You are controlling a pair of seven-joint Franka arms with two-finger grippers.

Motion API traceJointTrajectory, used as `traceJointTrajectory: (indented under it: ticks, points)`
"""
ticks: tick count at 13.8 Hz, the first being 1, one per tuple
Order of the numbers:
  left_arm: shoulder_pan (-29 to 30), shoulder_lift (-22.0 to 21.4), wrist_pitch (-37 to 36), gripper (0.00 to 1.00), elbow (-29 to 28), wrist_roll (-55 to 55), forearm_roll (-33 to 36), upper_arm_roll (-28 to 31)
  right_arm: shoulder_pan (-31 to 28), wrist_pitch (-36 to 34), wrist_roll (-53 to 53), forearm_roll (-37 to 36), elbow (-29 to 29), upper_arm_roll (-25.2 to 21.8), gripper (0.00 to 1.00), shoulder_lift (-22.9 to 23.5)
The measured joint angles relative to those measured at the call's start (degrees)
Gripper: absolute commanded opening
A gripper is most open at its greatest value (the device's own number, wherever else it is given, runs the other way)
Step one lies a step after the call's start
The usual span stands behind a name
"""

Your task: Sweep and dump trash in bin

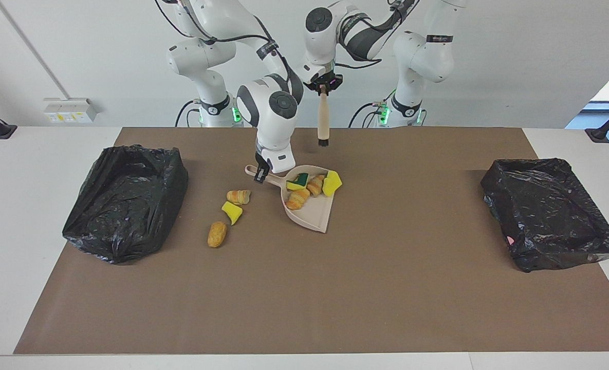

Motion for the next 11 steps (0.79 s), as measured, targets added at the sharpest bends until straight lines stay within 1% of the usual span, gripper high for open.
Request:
traceJointTrajectory:
  ticks: [2,4,6,8,11]
  points:
    - [-0.2,-1.3,5.3,0.00,-3.5,-4.1,0.0,-1.2,-0.4,-0.1,0.2,0.1,0.8,-0.3,0.00,-0.5]
    - [-0.3,-1.5,10.0,0.00,-6.3,-5.2,0.0,-1.9,-2.5,-2.1,0.6,1.7,3.2,-0.6,0.00,-2.0]
    - [-0.3,-1.0,13.7,0.00,-8.3,-5.3,0.0,-2.1,-6.4,-5.2,-0.4,3.6,6.5,-0.7,0.00,-4.1]
    - [-0.3,0.3,16.4,0.00,-9.1,-5.4,0.0,-2.1,-10.9,-7.6,-3.7,5.2,8.9,-1.0,0.00,-6.3]
    - [-0.3,4.1,20.9,0.00,-9.3,-5.4,0.0,-2.1,-20.3,-9.7,-10.3,6.9,10.1,-1.5,0.00,-9.9]
